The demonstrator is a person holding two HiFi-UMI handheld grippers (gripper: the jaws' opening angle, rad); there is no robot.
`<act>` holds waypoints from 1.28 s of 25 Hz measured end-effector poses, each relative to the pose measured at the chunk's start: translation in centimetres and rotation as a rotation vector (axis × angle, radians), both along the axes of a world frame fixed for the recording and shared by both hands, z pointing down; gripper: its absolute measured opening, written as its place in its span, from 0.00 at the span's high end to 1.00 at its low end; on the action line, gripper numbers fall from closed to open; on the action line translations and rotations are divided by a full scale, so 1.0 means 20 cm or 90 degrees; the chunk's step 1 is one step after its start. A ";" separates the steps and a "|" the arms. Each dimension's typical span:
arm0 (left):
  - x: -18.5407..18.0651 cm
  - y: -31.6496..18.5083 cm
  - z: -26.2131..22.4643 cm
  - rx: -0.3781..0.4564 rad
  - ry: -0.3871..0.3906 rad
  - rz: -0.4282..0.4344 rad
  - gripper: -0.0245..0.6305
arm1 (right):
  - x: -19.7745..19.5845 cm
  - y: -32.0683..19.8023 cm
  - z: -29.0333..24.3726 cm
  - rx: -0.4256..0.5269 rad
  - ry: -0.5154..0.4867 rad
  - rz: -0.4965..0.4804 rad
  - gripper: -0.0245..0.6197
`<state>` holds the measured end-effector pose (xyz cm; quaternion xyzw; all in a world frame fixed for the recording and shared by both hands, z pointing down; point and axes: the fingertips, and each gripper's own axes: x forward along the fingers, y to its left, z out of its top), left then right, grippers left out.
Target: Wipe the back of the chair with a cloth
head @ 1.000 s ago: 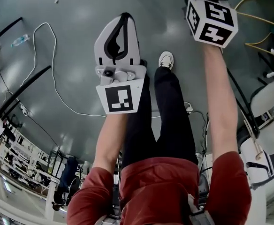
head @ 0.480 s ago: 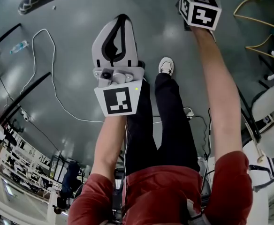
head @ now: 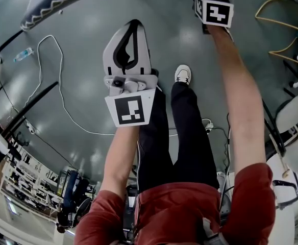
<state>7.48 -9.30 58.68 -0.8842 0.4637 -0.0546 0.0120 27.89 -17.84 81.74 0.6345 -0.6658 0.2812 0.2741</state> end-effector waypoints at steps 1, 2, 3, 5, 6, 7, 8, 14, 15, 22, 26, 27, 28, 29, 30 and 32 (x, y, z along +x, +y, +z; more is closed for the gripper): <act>0.00 0.00 0.00 -0.001 0.001 0.000 0.95 | 0.00 0.00 0.00 -0.001 0.000 0.000 0.87; 0.00 -0.01 -0.01 -0.001 0.001 0.000 0.95 | 0.00 0.01 -0.01 -0.002 -0.001 0.003 0.87; 0.00 -0.01 -0.01 -0.001 0.002 0.000 0.95 | 0.00 0.03 -0.02 -0.002 -0.003 0.007 0.87; 0.00 0.00 -0.03 0.001 0.003 0.000 0.95 | 0.00 0.06 -0.06 0.004 -0.013 0.017 0.87; 0.00 0.00 -0.05 0.003 0.003 0.000 0.95 | -0.01 0.08 -0.09 0.010 -0.022 0.021 0.87; 0.00 0.00 -0.07 0.005 0.005 0.000 0.95 | -0.02 0.10 -0.12 0.018 -0.031 0.023 0.87; -0.01 0.01 -0.08 0.009 0.006 0.000 0.95 | -0.05 0.12 -0.16 0.027 -0.039 0.024 0.87; -0.06 0.05 -0.18 0.013 0.006 -0.008 0.95 | -0.24 0.35 -0.49 0.078 -0.086 0.019 0.87; -0.05 0.06 -0.21 0.013 0.004 -0.009 0.95 | -0.26 0.38 -0.57 0.088 -0.094 0.017 0.87; -0.17 0.14 -0.51 -0.026 -0.027 -0.059 0.95 | -0.42 0.51 -1.29 0.164 -0.102 -0.036 0.87; -0.22 0.26 -0.75 -0.032 -0.023 -0.078 0.95 | -0.44 0.60 -1.65 0.192 -0.095 -0.065 0.87; -0.26 0.28 -0.80 -0.033 -0.021 -0.085 0.95 | -0.46 0.60 -1.72 0.194 -0.107 -0.062 0.87; -0.30 0.30 -0.85 -0.032 -0.020 -0.089 0.95 | -0.48 0.59 -1.77 0.196 -0.124 -0.055 0.87; -0.32 0.30 -0.91 -0.027 -0.018 -0.091 0.95 | -0.49 0.58 -1.83 0.201 -0.138 -0.048 0.87; -0.33 0.31 -0.97 -0.016 -0.016 -0.089 0.95 | -0.49 0.57 -1.88 0.207 -0.145 -0.043 0.87; -0.32 0.33 -1.08 0.008 -0.013 -0.079 0.95 | -0.50 0.56 -1.96 0.218 -0.147 -0.042 0.87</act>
